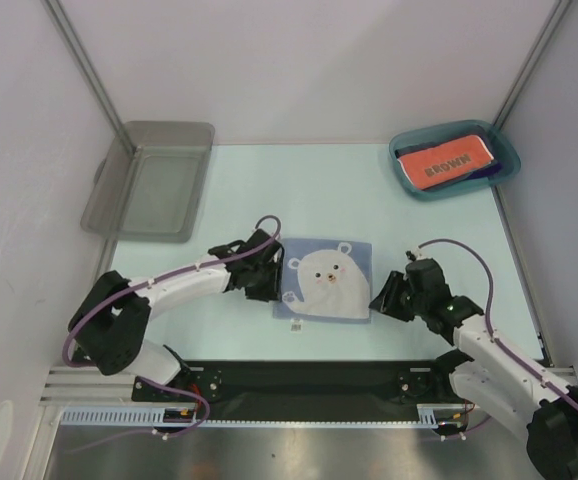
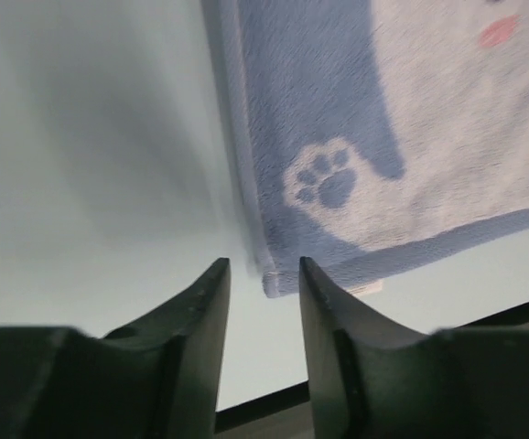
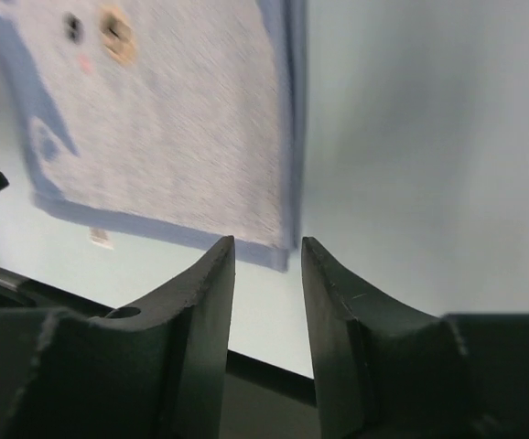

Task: Fold and stack the towels
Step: Fold the towel

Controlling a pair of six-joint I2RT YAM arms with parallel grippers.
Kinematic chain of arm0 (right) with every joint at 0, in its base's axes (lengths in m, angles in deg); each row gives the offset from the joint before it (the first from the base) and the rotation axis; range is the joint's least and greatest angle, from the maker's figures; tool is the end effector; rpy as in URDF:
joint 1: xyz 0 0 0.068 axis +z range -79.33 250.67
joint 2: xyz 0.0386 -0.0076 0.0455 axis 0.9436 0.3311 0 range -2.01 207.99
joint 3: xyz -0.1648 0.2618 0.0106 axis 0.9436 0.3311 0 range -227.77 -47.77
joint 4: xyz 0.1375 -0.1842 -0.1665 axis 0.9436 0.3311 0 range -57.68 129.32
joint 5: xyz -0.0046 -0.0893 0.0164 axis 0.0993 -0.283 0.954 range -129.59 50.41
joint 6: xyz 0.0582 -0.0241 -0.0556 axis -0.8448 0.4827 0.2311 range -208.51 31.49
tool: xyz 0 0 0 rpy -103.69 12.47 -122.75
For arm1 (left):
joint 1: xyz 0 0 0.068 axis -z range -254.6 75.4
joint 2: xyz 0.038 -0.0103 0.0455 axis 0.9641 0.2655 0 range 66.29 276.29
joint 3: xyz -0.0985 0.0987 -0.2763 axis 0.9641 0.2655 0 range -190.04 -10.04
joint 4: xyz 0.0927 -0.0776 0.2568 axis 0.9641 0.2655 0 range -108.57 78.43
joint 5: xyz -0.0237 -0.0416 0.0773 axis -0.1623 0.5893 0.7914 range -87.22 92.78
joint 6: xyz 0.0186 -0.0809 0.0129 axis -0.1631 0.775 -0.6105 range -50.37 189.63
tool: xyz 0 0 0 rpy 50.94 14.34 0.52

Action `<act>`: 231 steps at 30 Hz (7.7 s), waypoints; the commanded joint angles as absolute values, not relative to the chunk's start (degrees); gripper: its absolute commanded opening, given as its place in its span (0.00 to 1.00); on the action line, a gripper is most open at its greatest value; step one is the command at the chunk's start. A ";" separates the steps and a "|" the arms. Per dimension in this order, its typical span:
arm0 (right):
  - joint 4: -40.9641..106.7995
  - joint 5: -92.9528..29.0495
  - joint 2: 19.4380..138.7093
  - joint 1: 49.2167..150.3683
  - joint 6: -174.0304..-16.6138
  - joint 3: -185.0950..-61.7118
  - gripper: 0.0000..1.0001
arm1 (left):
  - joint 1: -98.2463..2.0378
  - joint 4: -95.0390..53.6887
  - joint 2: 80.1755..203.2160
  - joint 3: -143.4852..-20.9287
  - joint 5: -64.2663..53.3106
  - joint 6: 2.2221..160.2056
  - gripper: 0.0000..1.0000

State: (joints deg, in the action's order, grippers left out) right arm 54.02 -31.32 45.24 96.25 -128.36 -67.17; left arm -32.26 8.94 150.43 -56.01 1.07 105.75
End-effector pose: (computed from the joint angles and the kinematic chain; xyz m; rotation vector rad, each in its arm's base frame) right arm 0.1543 0.0855 0.1508 0.2486 2.5320 0.6613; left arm 0.2191 -0.2026 0.1603 0.1611 2.7975 -0.4143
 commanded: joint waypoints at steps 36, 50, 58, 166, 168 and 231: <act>38.19 -22.45 98.28 79.81 -104.24 -105.86 0.24 | -48.15 5.95 176.51 -92.48 -6.89 88.79 0.43; 39.53 -19.38 103.45 79.55 -106.79 -109.38 0.24 | -48.59 1.73 182.47 -91.77 -10.84 91.17 0.42; 40.14 -21.84 107.77 79.10 -103.36 -112.45 0.23 | -49.64 2.34 184.06 -92.21 -8.03 91.52 0.43; 72.14 -1.01 120.86 78.05 -61.88 -135.84 0.14 | -54.13 16.49 184.68 -107.42 -19.44 58.91 0.52; 72.40 -1.10 121.13 78.05 -61.79 -135.75 0.14 | -54.04 16.76 184.68 -106.90 -23.74 57.95 0.52; 47.80 -10.76 102.50 78.31 -68.02 -125.30 0.00 | -53.60 8.94 176.60 -101.28 -17.35 58.30 0.01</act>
State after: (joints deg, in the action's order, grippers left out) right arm 52.77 -7.34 107.75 78.26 -66.51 -127.51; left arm -53.65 11.14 181.05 -104.06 -18.41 58.24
